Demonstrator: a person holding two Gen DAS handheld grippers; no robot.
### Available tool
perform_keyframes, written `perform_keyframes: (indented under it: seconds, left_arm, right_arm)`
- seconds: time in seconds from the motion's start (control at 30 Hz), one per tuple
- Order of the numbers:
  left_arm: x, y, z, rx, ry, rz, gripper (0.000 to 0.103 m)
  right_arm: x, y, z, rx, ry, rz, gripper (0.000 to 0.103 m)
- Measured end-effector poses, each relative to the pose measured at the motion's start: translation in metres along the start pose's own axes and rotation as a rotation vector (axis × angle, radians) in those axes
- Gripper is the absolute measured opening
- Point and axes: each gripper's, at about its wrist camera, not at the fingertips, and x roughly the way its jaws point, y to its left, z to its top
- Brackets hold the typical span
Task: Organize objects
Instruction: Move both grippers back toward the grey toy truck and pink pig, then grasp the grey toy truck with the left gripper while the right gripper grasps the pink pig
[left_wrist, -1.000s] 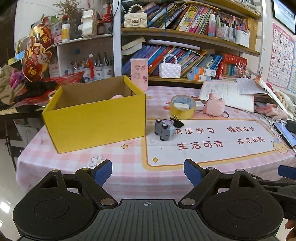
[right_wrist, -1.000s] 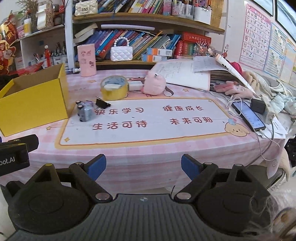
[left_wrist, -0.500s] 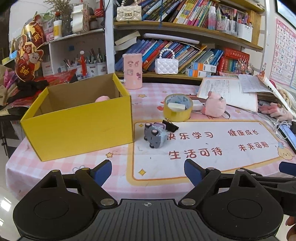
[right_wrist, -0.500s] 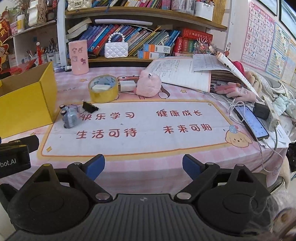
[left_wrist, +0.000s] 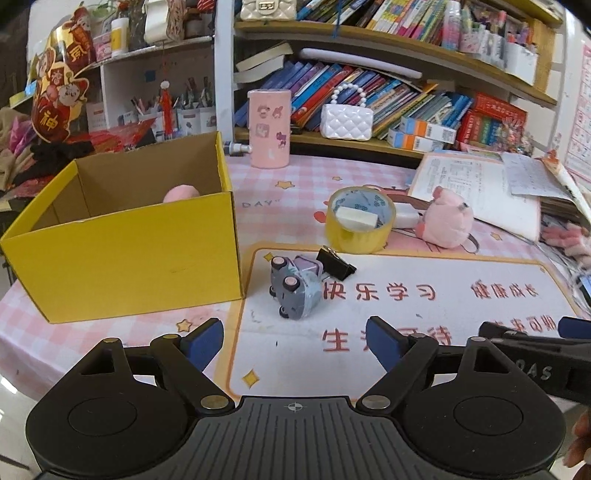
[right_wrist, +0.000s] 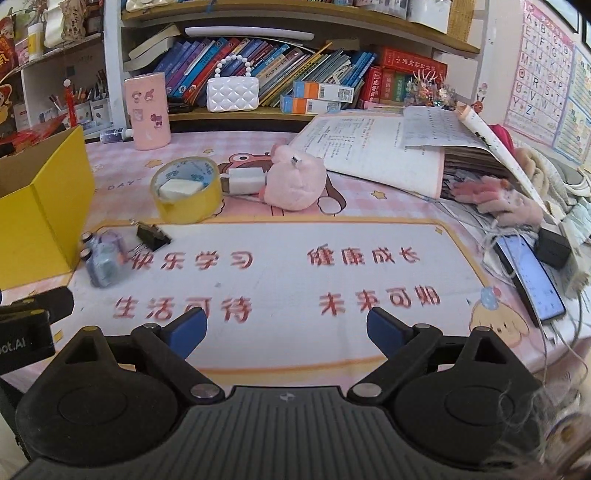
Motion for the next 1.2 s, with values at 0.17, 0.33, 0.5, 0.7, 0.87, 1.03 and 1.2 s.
perform_keyframes:
  seconds: [0.17, 0.33, 0.5, 0.7, 0.87, 1.03, 1.2]
  left_arm:
    - [0.027, -0.01, 0.01, -0.034, 0.02, 0.032, 0.072]
    - [0.061, -0.019, 0.021, -0.05, 0.039, 0.083, 0.067]
    - [0.098, -0.024, 0.03, -0.061, 0.076, 0.127, 0.06]
    - [0.123, -0.029, 0.03, -0.059, 0.107, 0.182, 0.049]
    - [0.118, -0.027, 0.03, -0.101, 0.108, 0.163, 0.044]
    - [0.093, -0.023, 0.032, -0.157, 0.079, 0.113, 0.044]
    - [0.074, -0.019, 0.032, -0.19, 0.068, 0.099, 0.044]
  right_arm:
    - [0.026, -0.016, 0.018, 0.013, 0.005, 0.023, 0.094]
    - [0.056, -0.026, 0.035, 0.01, 0.022, 0.046, 0.094]
    - [0.082, -0.032, 0.052, -0.011, 0.025, 0.08, 0.094]
    - [0.107, -0.036, 0.076, -0.041, 0.004, 0.094, 0.096]
    - [0.125, -0.039, 0.09, -0.047, 0.001, 0.104, 0.098]
    - [0.145, -0.034, 0.099, -0.082, -0.002, 0.124, 0.1]
    - [0.168, -0.024, 0.11, -0.115, -0.023, 0.102, 0.101]
